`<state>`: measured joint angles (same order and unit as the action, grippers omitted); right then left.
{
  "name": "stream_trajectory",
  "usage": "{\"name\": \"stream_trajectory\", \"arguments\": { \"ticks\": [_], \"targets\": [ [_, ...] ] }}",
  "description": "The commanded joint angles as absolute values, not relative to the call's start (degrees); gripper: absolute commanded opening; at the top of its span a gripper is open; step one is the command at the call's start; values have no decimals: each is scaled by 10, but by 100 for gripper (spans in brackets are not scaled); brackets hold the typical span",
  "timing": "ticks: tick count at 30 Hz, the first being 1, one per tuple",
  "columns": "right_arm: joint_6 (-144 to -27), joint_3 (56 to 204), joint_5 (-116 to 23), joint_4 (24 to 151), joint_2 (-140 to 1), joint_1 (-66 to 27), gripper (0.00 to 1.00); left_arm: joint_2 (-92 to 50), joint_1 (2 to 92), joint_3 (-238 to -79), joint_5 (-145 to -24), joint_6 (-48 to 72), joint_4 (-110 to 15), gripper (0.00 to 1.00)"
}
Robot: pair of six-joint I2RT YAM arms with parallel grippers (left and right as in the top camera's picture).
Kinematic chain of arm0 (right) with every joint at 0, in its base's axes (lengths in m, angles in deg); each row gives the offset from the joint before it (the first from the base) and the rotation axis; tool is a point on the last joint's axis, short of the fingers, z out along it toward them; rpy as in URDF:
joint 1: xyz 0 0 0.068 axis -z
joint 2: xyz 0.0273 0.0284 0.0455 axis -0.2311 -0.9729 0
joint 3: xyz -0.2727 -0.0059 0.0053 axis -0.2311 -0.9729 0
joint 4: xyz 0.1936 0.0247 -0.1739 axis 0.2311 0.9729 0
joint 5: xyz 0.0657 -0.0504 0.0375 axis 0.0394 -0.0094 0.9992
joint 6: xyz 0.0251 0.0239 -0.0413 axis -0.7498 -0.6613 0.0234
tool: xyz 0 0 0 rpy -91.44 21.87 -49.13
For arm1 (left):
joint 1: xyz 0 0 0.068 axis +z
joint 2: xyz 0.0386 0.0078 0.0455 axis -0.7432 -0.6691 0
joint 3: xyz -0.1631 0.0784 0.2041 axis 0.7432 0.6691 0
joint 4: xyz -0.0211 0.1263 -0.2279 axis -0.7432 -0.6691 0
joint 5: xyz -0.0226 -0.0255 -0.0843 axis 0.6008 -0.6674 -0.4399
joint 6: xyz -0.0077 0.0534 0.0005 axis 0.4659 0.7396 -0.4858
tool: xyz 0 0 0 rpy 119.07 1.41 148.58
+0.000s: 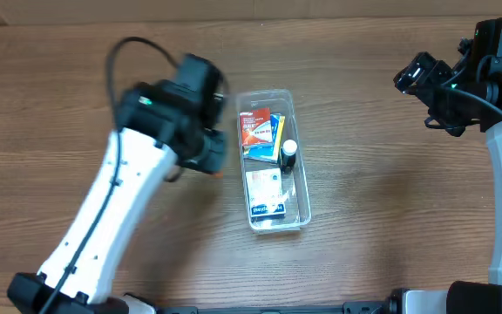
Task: Pack container
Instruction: 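Lower the orange tube into the container beside the bottle and release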
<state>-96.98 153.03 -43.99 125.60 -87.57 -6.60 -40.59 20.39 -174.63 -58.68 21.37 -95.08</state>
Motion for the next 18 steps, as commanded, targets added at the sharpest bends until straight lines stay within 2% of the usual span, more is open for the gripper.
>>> {"name": "stream_trajectory", "arguments": {
  "ticks": [1,7,18],
  "targets": [
    [-970,1536,-435,1254,-875,-65,100,-390,136,-1765,-583,169,-921,32],
    [-970,1536,-435,1254,-875,-65,100,-398,63,-1740,-566,151,-835,39],
    [-970,1536,-435,1254,-875,-65,100,-472,45,-1685,-566,156,-700,33]
  ]
}}
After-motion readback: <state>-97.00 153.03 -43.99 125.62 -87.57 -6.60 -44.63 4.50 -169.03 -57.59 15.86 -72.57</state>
